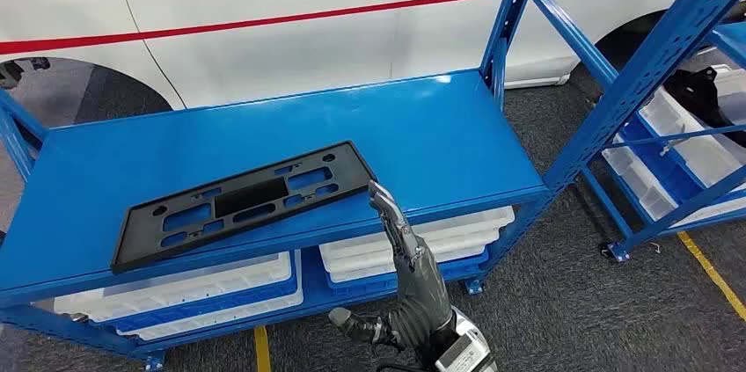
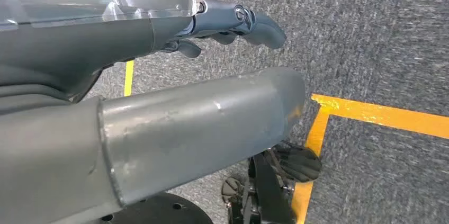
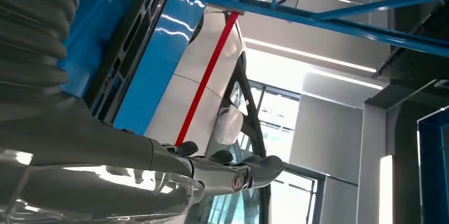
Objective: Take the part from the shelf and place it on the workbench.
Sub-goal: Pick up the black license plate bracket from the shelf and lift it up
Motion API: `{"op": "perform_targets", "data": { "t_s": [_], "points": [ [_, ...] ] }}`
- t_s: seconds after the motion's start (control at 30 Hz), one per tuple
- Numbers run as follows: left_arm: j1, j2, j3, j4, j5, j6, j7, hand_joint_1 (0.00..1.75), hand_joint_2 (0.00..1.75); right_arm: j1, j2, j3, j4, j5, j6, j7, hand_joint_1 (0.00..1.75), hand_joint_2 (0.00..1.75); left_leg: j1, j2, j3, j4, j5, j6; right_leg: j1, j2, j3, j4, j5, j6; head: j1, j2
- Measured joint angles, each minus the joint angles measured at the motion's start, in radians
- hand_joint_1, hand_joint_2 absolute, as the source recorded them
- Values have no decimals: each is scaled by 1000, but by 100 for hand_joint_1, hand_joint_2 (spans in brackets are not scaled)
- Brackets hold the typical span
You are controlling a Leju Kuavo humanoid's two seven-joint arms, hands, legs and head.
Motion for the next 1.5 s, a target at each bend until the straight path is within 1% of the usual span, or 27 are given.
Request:
{"op": "perform_targets", "data": {
  "t_s": [0.03, 0.1, 0.13, 0.17, 0.23, 0.3, 0.4, 0.5, 0.6, 0.63, 0.67, 0.7, 0.73, 0.8, 0.87, 0.93, 0.97, 1.03, 1.07, 1.13, 1.17, 1.2, 1.23, 1.27, 1.33, 1.4, 1.5],
  "points": [
    [0, 0, 0, 0, 0, 0, 0, 0, 0, 1, 0, 1, 0, -1, 0, 1, 0, 175, -1, 0, -1, 0, 0, 1, 0, 1, -21, 38, -18, 0, 0, 0],
    [-1, 0, 0, 1, 0, 0, -1, 0, 0, 5, -2, 2, 1, -4, 0, 2, 0, 87, -2, 0, -1, 1, -1, 2, 0, 3, -79, 143, -57, 1, 0, 0],
    [-1, 1, 1, 2, 0, 0, -2, 0, 0, 8, -3, 3, 1, -5, 0, 3, 0, 44, -3, -1, -1, 3, -2, 2, -1, 4, -107, 187, -63, 2, 0, 0],
    [-1, 1, 1, 3, -1, 0, -2, 0, 0, 10, -4, 4, 1, -7, 0, 5, 0, 0, -3, -2, 0, 4, -4, 1, -1, 4, -119, 197, -50, 2, 0, 0],
    [-1, 1, 1, 4, -5, -1, -4, 0, 0, 11, -5, 5, 1, -15, 8, 22, 0, 0, -3, -5, 4, 11, -12, -3, -1, 4, -89, 106, 26, 0, 0, 0],
    [-2, 1, 2, 6, -13, -4, -5, 0, 0, 12, -6, 6, 5, -29, 29, 49, 0, 0, -5, -8, 1, 24, -23, -14, 1, 5, -43, -8, 77, -8, 0, 0],
    [-3, 1, 5, 8, -36, -5, -3, 0, 0, 20, -6, 8, 15, -44, 46, 67, 0, 0, -6, -9, -4, 32, -30, -32, 8, 7, -33, -46, 81, -23, 0, 0],
    [2, 2, 5, 11, -64, -5, 1, 0, 0, 40, -5, 8, 19, -16, 20, 66, 0, 0, -2, -9, -15, 64, -55, -51, 2, -2, -24, -56, 82, -40, 0, 0],
    [7, 3, 5, 14, -82, -6, 9, 0, 0, 57, -5, 8, 24, 21, 8, 73, 0, 0, 6, -8, -101, 236, -139, -67, 0, -21, -20, -59, 78, -51, -1, 0],
    [10, 3, 5, 15, -87, -7, 12, 0, 0, 60, -5, 8, 27, 31, 6, 77, 0, 0, 8, -7, -130, 288, -154, -71, 0, -28, -19, -59, 76, -52, 0, 0],
    [12, 4, 5, 16, -91, -7, 15, 0, 0, 62, -5, 8, 31, 39, 5, 81, 0, 0, 11, -6, -145, 307, -148, -74, -1, -35, -18, -58, 74, -52, -1, 0],
    [14, 6, 5, 16, -93, -7, 16, 0, 0, 63, -4, 9, 35, 44, 4, 84, 0, 0, 13, -3, -139, 287, -123, -76, -2, -41, -14, -58, 71, -50, -1, 0],
    [16, 8, 5, 16, -95, -7, 17, 0, 0, 63, -4, 10, 38, 47, 3, 87, 0, 0, 14, 5, -115, 231, -85, -77, -4, -48, -9, -58, 67, -47, 0, 0],
    [16, 11, 5, 16, -100, -7, 20, 0, 0, 65, 0, 12, 45, 47, -4, 95, 0, 0, 14, 22, -55, 100, -25, -74, -5, -60, 0, -56, 59, -34, 0, 0],
    [18, 13, 6, 16, -105, -8, 24, 0, 0, 67, 5, 12, 52, 50, -16, 117, 0, 87, 8, 26, -30, 45, -13, -61, -2, -66, 5, -57, 55, -20, 0, 0],
    [21, 15, 8, 16, -109, -8, 28, 0, 0, 68, 9, 14, 59, 64, -34, 145, 0, 175, 4, 21, -31, 43, -15, -47, 0, -70, 9, -62, 58, -11, 1, 0],
    [23, 16, 10, 16, -110, -8, 29, 0, 0, 68, 11, 14, 62, 78, -46, 156, 0, 175, 4, 20, -31, 40, -13, -41, 0, -70, 10, -63, 57, -6, 1, 0],
    [22, 17, 15, 16, -115, -8, 31, 0, 0, 68, 13, 16, 73, 108, -70, 174, 0, 175, 7, 17, -27, 33, -9, -28, -3, -48, 0, -37, 37, 0, 1, 0],
    [20, 19, 17, 17, -117, -8, 32, 0, 0, 69, 14, 17, 80, 121, -80, 180, 0, 175, 8, 15, -26, 30, -7, -21, -4, -32, -18, 3, 13, 2, 1, 0],
    [17, 22, 23, 17, -122, -8, 33, 0, 0, 72, 14, 19, 97, 135, -92, 186, 0, 175, 4, 11, -26, 29, -7, -10, -2, -6, -81, 130, -48, 1, 1, 0],
    [16, 23, 24, 17, -125, -8, 34, 0, 0, 73, 15, 19, 106, 143, -100, 190, 0, 175, 1, 7, -26, 29, -8, -7, 0, -1, -111, 185, -65, -1, 1, 0],
    [16, 24, 25, 17, -127, -8, 35, 0, 0, 74, 16, 19, 115, 161, -117, 196, 0, 175, -3, 3, -24, 29, -9, -5, 2, 1, -129, 214, -63, -4, 1, 0],
    [16, 25, 25, 17, -130, -8, 36, 0, 0, 74, 18, 19, 124, 195, -146, 206, 0, 175, -7, -1, -21, 29, -11, -3, 4, 2, -129, 204, -42, -9, 1, 0],
    [16, 26, 26, 17, -134, -7, 39, 0, 0, 73, 22, 19, 136, 244, -186, 218, 0, 175, -11, -5, -17, 29, -12, -2, 8, 3, -111, 158, -5, -17, 1, 0],
    [15, 25, 28, 18, -142, -6, 44, 0, 0, 67, 31, 19, 162, 354, -272, 239, 0, 175, -16, -12, -12, 30, -15, -2, 19, 8, -55, 25, 63, -40, 0, 0],
    [13, 24, 30, 19, -149, -4, 51, 0, 0, 54, 39, 19, 192, 449, -343, 257, 0, 175, -16, -15, -14, 31, -17, -8, 27, 10, -27, -48, 83, -54, 0, 0],
    [11, 25, 32, 20, -169, 0, 62, 0, 0, 34, 55, 13, 242, 633, -437, 293, 0, 175, -15, -16, -16, 34, -20, -23, 25, 9, -20, -68, 87, -57, 0, 0]
  ]
}}
